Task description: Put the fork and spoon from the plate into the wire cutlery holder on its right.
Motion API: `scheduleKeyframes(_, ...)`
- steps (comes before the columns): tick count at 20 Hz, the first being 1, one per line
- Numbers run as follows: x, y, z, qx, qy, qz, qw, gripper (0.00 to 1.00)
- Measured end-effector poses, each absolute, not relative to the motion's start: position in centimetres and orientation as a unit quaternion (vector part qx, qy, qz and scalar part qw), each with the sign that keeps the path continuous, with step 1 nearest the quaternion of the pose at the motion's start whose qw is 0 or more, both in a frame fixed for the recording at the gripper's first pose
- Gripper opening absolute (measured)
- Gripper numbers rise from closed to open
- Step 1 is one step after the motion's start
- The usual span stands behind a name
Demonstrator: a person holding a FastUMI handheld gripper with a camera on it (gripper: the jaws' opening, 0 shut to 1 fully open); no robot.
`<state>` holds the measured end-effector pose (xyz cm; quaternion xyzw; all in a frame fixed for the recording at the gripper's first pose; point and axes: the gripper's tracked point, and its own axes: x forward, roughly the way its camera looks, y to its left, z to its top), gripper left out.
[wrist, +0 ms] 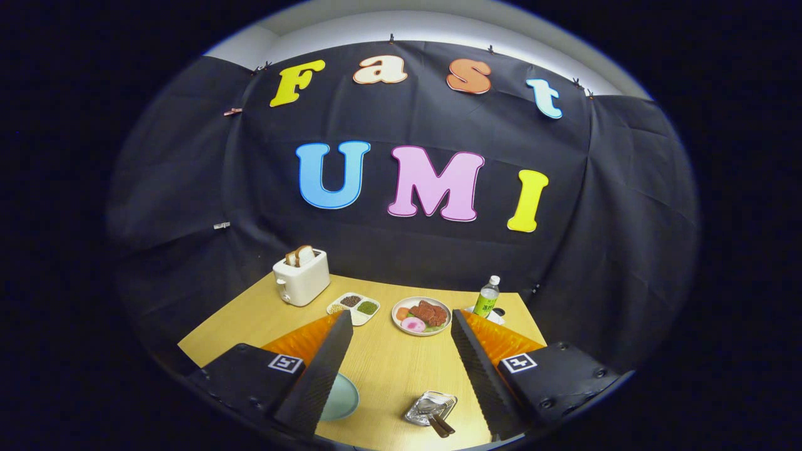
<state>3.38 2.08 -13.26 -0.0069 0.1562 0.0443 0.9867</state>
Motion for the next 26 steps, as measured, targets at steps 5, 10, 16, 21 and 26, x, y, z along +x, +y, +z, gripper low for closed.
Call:
scheduleKeyframes(5, 3.4, 1.7, -12.7, -0.006, 0.151, 0.043, 0.988, 0.99)
scheduleKeyframes(10, 3.1, 1.6, -12.6, -0.008, 0.149, 0.041, 0.988, 0.98)
scheduleKeyframes(16, 2.8, 1.9, -12.8, -0.008, 0.15, 0.043, 0.988, 0.98)
scheduleKeyframes(21, 2.5, 2.1, -12.8, -0.008, 0.15, 0.044, 0.988, 0.98)
scheduleKeyframes(26, 2.4, 2.3, -13.1, -0.009, 0.154, 0.047, 0.987, 0.98)
